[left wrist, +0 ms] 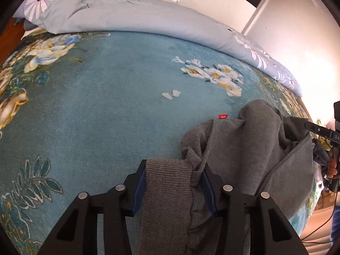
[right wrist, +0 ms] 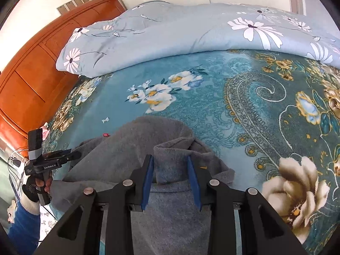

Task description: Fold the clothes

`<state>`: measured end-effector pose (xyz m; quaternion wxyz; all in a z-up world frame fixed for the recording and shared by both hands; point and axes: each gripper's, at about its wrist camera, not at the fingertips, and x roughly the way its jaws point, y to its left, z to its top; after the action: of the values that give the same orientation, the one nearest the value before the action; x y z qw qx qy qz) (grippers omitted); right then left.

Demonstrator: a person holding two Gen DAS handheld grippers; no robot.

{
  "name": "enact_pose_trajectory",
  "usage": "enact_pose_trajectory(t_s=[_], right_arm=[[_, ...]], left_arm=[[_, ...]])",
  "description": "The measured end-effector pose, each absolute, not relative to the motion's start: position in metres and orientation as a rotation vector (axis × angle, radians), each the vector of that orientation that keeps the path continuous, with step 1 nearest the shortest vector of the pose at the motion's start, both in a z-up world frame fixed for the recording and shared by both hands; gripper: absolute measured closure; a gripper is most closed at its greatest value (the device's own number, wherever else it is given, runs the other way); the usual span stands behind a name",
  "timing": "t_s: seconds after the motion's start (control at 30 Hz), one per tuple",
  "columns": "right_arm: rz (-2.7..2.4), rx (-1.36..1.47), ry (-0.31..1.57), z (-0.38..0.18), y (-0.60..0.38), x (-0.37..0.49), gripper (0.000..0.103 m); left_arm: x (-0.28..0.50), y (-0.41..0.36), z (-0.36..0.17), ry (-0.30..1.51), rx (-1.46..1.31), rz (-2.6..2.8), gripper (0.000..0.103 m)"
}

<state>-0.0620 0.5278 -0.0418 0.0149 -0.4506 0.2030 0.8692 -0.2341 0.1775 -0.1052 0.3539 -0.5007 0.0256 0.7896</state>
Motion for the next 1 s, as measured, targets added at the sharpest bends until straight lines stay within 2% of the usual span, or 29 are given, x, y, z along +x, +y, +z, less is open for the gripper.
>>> enact_pose_trajectory(t_s=[0.2, 0.27, 0.43, 0.53, 0.67, 0.83, 0.93, 1.0], right_arm=[[2.665, -1.462, 0.579, -0.043, 0.517, -0.062, 0.07], [2.625, -1.459, 0.531, -0.042, 0.513, -0.06, 0.097], [2.671, -1.257, 0.54, 0.003, 0.522, -0.047, 0.098], [2.77, -1.027, 0.503, 0.061, 0.524, -0.035, 0.099], [2.838, -0.811, 0.349, 0.129, 0.517, -0.045, 0.099], [2.859, -0.585, 0.321, 0.202, 0.524, -0.07, 0.099], [2.862, -0.591, 0.314, 0.217, 0.521, -0.076, 0.098], [2.869, -0.683, 0.293, 0.2, 0.513, -0.072, 0.098]], left_arm=[[-0.225, 0.153, -0.065, 0.034, -1.222, 2.148, 0.055], [-0.221, 0.147, -0.05, 0.039, -1.192, 2.186, 0.055], [-0.218, 0.128, -0.004, 0.014, -1.069, 2.289, 0.055], [-0.216, 0.107, 0.035, -0.015, -0.921, 2.375, 0.055], [-0.24, 0.093, 0.092, -0.031, -0.779, 2.469, 0.055], [-0.262, 0.086, 0.164, -0.106, -0.578, 2.535, 0.055], [-0.261, 0.081, 0.185, -0.127, -0.517, 2.548, 0.055], [-0.255, 0.079, 0.17, -0.118, -0.528, 2.543, 0.055]])
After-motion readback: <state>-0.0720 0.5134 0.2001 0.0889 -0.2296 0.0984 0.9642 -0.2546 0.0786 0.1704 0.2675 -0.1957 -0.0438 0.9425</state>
